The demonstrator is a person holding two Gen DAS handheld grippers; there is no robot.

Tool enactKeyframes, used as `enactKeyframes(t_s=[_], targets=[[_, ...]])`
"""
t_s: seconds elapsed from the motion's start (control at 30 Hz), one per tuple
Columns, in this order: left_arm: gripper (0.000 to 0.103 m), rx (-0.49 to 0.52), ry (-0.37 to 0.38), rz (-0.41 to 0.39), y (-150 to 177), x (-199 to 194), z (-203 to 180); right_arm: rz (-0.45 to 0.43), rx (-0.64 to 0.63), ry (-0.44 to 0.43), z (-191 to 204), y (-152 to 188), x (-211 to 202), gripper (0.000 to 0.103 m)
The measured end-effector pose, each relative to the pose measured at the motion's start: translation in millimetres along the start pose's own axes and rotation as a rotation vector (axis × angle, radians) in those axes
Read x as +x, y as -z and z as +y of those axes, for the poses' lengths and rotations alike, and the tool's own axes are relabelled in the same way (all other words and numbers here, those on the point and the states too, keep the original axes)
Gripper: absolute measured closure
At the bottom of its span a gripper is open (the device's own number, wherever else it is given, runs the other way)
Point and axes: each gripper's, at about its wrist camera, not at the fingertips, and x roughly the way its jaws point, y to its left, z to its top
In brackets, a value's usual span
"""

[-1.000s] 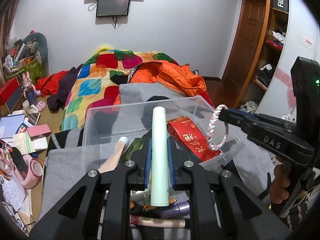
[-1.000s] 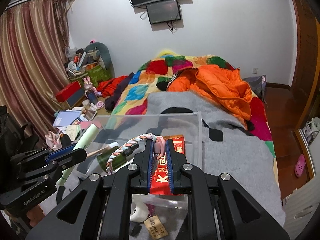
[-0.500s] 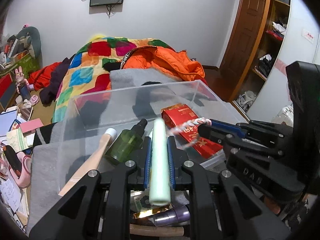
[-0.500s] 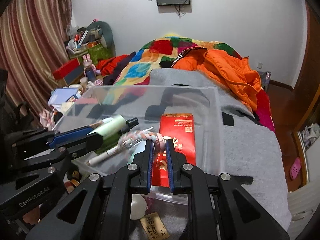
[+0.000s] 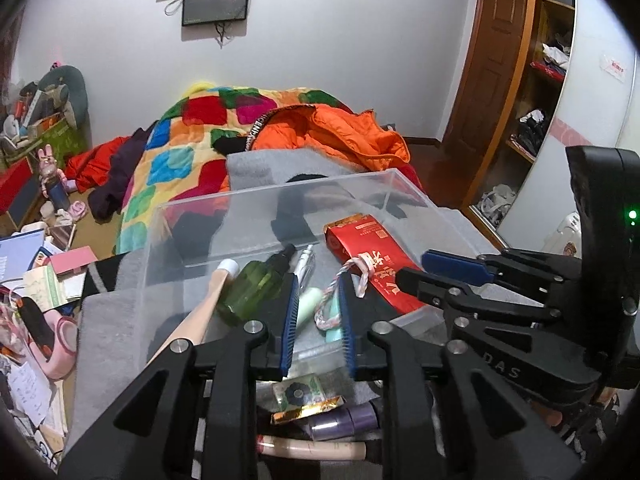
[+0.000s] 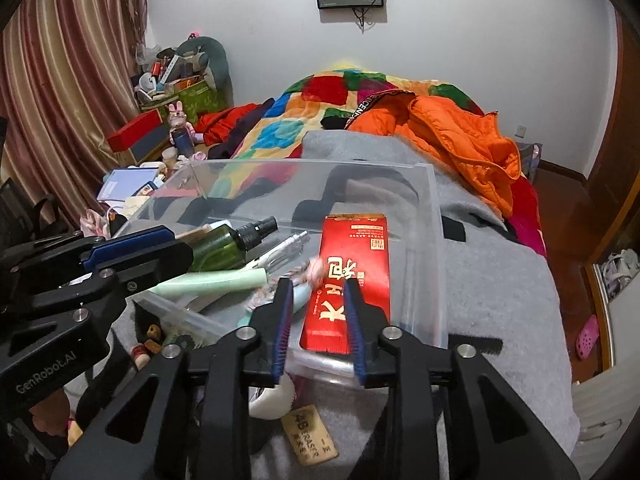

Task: Organize objects
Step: 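Drop mint tube into box with left tool while right tool drops bracelet in, then grasp beige cosmetic tube with left tool while right tool grasps cork eraser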

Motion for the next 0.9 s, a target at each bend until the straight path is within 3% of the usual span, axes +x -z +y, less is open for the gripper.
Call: enactKeyframes(t_s=[0.1,0.37,0.53,0.77,0.9], targets=[[0.058,-0.005,-0.025,-0.032,3,-9,-1,-0.016,-0.005,0.009,1,3,-9,0.065],[0.043,-0.008,-0.039,-0.084,11,-37,-2,-0.068,-0.025,0.03,3,14,-39,0.056],[0.041,0.013,-0.07,-0.094,22,-49,-4,-0.085,-0.027,0.04,3,24,-52,0.051],[0.041,-0.02,-0.032,-0.045,46,-53,2,-0.062,-0.015,0.039,-2,41,-55,0.051],[0.032,-0.015,-0.016,-0.019,61,-53,2,-0.04,-0.014,0.039,-5,51,-53,0.051]])
